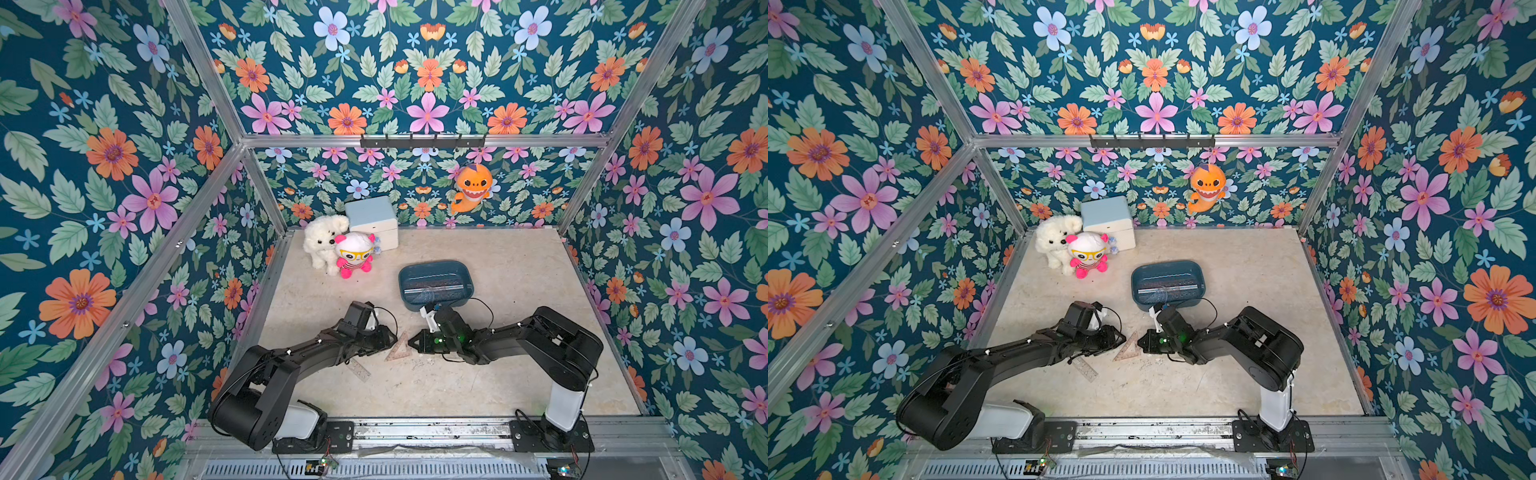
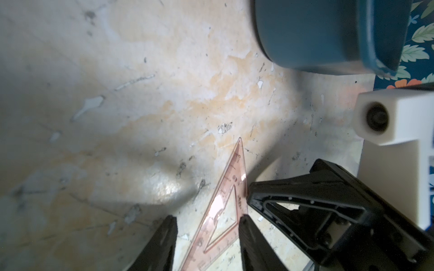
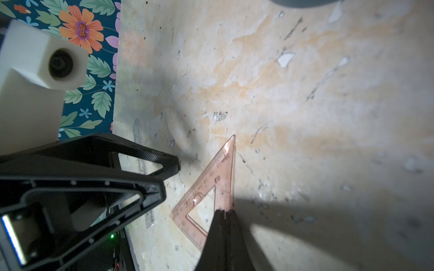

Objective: Put the scattered rulers into the storage box
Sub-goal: Pick up the ruler from the center of the board.

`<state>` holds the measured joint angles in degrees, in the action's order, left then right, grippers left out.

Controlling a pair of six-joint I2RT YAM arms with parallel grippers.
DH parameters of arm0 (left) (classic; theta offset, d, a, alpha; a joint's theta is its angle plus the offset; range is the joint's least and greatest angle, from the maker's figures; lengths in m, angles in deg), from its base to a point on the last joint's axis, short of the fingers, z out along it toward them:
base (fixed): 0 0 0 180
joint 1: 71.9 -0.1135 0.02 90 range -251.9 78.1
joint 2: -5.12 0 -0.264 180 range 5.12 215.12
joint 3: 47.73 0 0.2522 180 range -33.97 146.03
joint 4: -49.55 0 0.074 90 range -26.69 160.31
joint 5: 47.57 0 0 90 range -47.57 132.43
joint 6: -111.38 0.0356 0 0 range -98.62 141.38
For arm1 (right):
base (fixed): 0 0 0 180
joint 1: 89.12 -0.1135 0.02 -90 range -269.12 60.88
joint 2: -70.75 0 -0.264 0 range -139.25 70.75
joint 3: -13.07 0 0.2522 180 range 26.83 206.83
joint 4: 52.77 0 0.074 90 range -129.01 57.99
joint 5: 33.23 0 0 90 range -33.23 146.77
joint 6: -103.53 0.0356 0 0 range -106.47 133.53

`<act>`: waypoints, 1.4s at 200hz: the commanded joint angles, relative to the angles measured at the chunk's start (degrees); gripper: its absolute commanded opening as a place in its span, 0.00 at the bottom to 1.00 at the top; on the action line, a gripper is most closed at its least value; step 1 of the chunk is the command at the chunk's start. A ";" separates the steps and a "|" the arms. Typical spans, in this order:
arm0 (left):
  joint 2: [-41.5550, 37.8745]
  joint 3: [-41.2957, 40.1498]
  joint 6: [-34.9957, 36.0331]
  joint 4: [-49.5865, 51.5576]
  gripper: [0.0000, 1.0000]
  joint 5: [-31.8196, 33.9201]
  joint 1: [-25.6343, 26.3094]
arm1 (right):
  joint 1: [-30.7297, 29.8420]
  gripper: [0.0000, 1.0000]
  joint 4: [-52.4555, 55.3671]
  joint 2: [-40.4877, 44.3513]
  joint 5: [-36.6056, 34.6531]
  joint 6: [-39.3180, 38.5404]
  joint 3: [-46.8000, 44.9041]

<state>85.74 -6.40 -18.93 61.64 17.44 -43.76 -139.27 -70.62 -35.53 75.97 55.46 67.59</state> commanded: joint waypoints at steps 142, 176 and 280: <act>1.50 -1.43 0.20 11.08 0.50 5.93 -0.26 | -0.21 0.00 0.16 -0.97 1.52 -0.38 1.33; 2.05 -1.21 0.24 10.90 0.50 5.73 -0.31 | -0.16 0.00 0.20 -1.34 1.34 -0.37 0.82; -2.16 0.42 0.33 15.87 0.51 6.01 -0.97 | -0.17 0.00 -0.46 -2.25 1.10 -0.19 -1.63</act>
<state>83.92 -5.79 -18.89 64.11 17.37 -44.44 -139.38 -75.25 -37.34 77.79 55.46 66.91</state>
